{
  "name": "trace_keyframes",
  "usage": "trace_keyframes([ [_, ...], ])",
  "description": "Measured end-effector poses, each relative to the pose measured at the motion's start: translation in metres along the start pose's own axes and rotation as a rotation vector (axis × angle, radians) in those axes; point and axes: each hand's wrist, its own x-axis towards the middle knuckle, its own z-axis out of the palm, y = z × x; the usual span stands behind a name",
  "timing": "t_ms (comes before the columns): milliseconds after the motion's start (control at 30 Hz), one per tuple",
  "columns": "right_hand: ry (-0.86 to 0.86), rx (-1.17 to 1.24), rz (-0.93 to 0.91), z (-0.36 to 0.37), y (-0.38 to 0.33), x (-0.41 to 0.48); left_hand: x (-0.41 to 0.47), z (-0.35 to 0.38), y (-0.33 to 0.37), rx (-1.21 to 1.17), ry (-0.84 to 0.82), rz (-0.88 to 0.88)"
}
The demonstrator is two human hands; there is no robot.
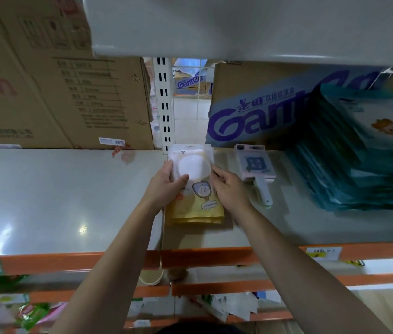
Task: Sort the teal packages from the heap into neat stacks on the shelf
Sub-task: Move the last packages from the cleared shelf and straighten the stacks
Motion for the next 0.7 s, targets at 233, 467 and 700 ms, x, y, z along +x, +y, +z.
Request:
trace_keyframes([
  [233,-0.109,-0.090,-0.053,-0.018,0.006,-0.023,-0.001,-0.002,-0.005,-0.160,0.001,-0.059],
  [467,-0.148,-0.454,-0.178,-0.022,0.029,-0.056,-0.004,0.002,-0.005,-0.125,0.056,-0.069],
  [700,-0.069,-0.500,-0.265,-0.019,0.025,-0.058,-0.002,0.001,0.000,-0.123,0.089,-0.095],
])
